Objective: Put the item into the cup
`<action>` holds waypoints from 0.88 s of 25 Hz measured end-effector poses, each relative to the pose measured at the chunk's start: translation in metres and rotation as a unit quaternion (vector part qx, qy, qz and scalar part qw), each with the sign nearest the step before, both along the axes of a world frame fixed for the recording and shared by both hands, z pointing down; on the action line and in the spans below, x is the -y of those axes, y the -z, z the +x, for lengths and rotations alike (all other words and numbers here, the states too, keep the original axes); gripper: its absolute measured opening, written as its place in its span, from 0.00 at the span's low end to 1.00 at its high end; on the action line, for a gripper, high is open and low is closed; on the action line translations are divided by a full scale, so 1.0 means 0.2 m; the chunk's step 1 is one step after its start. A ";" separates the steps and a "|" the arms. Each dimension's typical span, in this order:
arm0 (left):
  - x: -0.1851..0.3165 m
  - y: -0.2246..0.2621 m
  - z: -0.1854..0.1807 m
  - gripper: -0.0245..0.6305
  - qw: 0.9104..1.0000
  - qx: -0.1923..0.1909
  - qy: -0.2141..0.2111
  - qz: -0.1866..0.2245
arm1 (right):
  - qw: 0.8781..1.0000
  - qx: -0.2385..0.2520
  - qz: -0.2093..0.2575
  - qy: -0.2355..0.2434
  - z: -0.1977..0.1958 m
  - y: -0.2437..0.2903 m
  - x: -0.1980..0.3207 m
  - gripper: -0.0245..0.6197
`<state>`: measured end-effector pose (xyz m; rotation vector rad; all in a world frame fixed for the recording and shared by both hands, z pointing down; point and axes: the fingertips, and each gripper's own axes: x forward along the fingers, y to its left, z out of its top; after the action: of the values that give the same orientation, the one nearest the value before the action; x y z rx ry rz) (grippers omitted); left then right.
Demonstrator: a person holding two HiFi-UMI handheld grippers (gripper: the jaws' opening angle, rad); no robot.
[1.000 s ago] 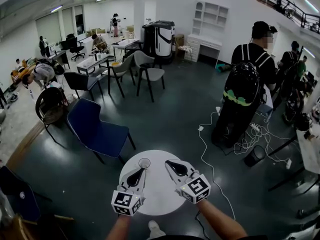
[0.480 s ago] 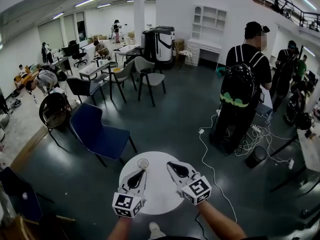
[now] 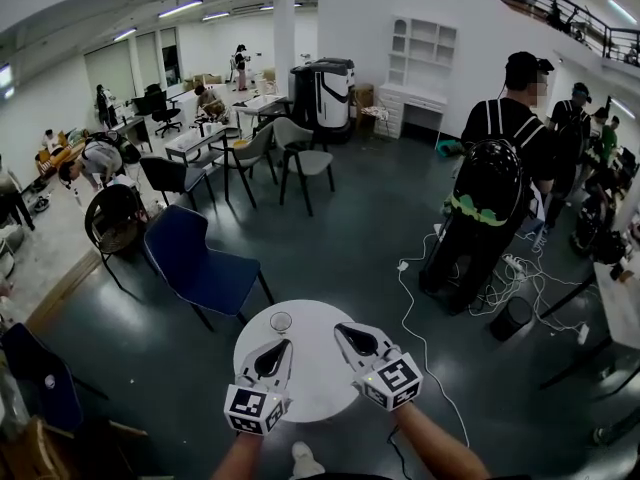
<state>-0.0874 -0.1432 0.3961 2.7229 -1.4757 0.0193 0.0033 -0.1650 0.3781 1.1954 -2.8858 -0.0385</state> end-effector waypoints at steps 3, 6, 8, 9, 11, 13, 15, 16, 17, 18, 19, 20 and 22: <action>-0.08 0.02 0.06 0.06 1.000 0.001 0.002 0.000 | 1.000 0.000 0.002 0.003 0.06 0.03 -0.08 0.06; -0.17 0.04 0.14 0.06 1.000 0.005 0.002 0.002 | 1.000 0.002 0.005 0.004 0.14 0.05 -0.17 0.06; -0.24 0.05 0.19 0.06 1.000 0.004 0.002 0.004 | 1.000 0.004 0.007 0.004 0.18 0.05 -0.24 0.06; -0.27 0.05 0.20 0.06 1.000 0.002 0.002 0.004 | 1.000 0.005 0.008 0.005 0.20 0.06 -0.27 0.06; -0.34 0.06 0.23 0.06 1.000 -0.001 0.002 0.007 | 1.000 0.006 0.010 0.006 0.22 0.06 -0.34 0.06; -0.40 0.06 0.26 0.06 1.000 0.000 0.002 0.009 | 1.000 0.005 0.011 0.007 0.25 0.05 -0.40 0.06; -0.46 0.05 0.30 0.06 1.000 0.001 0.003 0.010 | 1.000 0.004 0.013 0.009 0.29 0.05 -0.45 0.06; -0.48 0.05 0.31 0.06 1.000 0.002 0.004 0.009 | 1.000 0.004 0.013 0.009 0.31 0.05 -0.48 0.06; -0.51 0.05 0.33 0.06 1.000 0.002 0.005 0.009 | 1.000 0.004 0.014 0.010 0.33 0.06 -0.50 0.06; -0.54 0.05 0.35 0.06 1.000 0.003 0.006 0.008 | 1.000 0.005 0.015 0.010 0.35 0.06 -0.53 0.06; -0.57 0.05 0.37 0.06 1.000 0.003 0.007 0.008 | 1.000 0.005 0.016 0.011 0.37 0.07 -0.57 0.06; -0.60 0.05 0.38 0.06 1.000 0.003 0.009 0.007 | 1.000 0.005 0.017 0.012 0.39 0.07 -0.60 0.06; -0.67 0.04 0.41 0.06 1.000 0.002 0.011 0.007 | 1.000 0.006 0.017 0.014 0.43 0.06 -0.66 0.06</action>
<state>-0.0049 -0.0100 0.3881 2.7185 -1.5129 0.0149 0.0887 -0.0329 0.3657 1.1653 -2.9239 -0.0823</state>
